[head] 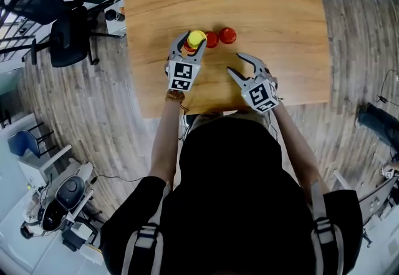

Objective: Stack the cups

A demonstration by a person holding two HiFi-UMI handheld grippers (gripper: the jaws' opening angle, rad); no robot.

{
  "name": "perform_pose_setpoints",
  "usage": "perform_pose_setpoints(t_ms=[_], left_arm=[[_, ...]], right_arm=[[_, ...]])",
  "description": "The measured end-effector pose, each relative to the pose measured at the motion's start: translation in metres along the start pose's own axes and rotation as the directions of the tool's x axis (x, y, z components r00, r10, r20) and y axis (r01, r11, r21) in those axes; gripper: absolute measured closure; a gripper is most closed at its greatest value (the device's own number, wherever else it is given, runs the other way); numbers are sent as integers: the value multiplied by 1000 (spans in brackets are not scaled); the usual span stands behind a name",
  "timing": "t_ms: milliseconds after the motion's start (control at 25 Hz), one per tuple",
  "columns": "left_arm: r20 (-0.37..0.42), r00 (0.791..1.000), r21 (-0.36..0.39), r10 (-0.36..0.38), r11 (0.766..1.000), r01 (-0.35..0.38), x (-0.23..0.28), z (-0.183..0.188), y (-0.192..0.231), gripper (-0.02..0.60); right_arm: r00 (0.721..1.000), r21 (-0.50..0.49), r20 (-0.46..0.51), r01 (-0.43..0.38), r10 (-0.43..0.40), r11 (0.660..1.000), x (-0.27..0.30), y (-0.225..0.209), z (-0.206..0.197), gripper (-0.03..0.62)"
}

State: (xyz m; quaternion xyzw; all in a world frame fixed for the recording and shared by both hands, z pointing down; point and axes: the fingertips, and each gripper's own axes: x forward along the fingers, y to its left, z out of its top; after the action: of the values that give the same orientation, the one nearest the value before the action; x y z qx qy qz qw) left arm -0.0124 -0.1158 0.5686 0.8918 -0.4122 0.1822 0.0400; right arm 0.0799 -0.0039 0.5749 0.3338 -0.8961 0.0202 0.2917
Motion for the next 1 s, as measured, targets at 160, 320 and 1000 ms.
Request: perform_pose_setpoints(t_ms=[160, 320, 1000], left_arm=[[-14, 1000, 20, -3, 1000, 4, 5, -5, -3, 328], [-3, 1000, 1, -6, 1000, 6, 5, -6, -2, 328], [141, 986, -138, 88, 988, -68, -44, 38, 19, 313]], right_arm=[[1000, 1, -4, 2, -2, 1000, 2, -2, 0, 368], [1000, 3, -7, 3, -3, 1000, 4, -2, 0, 368], [997, 110, -50, 70, -65, 991, 49, -132, -5, 358]])
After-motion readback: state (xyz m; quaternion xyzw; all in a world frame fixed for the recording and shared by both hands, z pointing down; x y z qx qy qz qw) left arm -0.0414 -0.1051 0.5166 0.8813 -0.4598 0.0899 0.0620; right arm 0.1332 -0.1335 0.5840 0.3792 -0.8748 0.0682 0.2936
